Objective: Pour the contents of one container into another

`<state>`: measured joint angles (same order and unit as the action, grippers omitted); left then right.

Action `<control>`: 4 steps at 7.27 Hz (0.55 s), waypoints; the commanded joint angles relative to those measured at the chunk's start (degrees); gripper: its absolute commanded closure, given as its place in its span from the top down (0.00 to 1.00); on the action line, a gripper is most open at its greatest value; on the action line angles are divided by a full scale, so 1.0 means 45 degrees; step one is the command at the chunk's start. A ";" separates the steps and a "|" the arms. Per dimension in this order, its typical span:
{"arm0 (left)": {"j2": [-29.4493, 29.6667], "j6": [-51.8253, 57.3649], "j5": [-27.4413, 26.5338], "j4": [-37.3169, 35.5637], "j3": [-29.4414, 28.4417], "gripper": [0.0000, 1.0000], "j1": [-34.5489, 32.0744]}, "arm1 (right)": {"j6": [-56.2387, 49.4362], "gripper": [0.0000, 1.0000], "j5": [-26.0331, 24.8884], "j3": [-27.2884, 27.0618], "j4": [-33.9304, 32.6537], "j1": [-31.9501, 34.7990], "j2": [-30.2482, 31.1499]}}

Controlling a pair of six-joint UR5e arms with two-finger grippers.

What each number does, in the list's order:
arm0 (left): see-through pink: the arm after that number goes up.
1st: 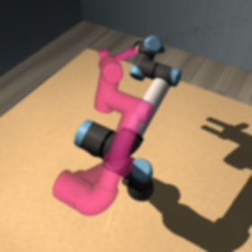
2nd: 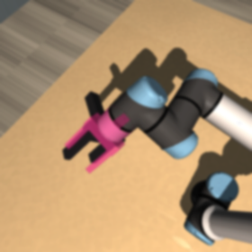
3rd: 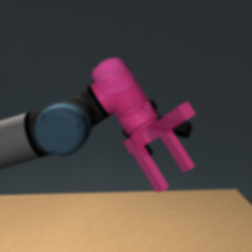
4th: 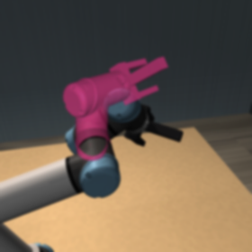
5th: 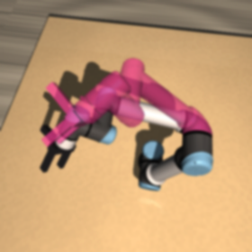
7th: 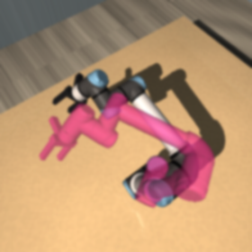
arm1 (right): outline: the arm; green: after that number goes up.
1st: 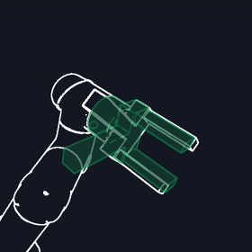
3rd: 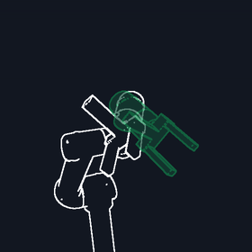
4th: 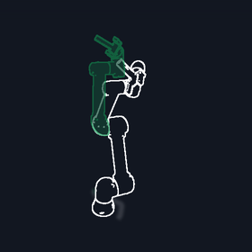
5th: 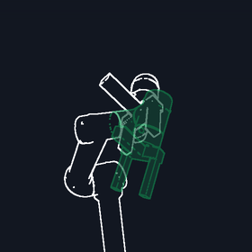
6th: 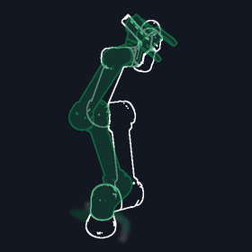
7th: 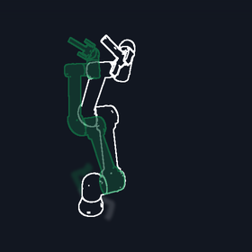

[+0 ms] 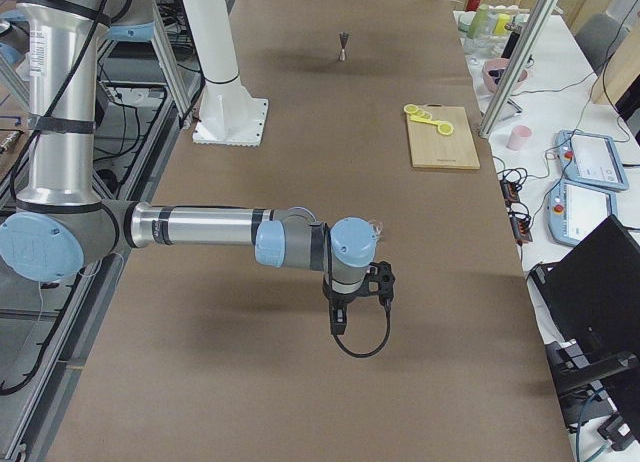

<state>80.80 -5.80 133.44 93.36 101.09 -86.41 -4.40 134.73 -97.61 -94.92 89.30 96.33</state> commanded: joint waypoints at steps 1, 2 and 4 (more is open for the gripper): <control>0.0033 0.0000 0.0015 0.0014 -0.0178 0.99 0.0003 | 0.0000 1.00 0.0000 -0.0008 0.0000 0.0000 0.0000; 0.0072 0.0019 0.0015 0.0034 -0.0391 0.99 0.0003 | 0.0000 1.00 0.0000 -0.0008 -0.0019 0.0000 0.0000; 0.0268 -0.0039 0.0015 0.0034 -0.0666 0.99 0.0003 | 0.0000 1.00 0.0000 -0.0337 -0.0097 0.0000 0.0000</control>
<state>81.62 -5.82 133.51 93.50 98.73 -86.40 -4.39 134.74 -98.04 -95.04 89.30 96.33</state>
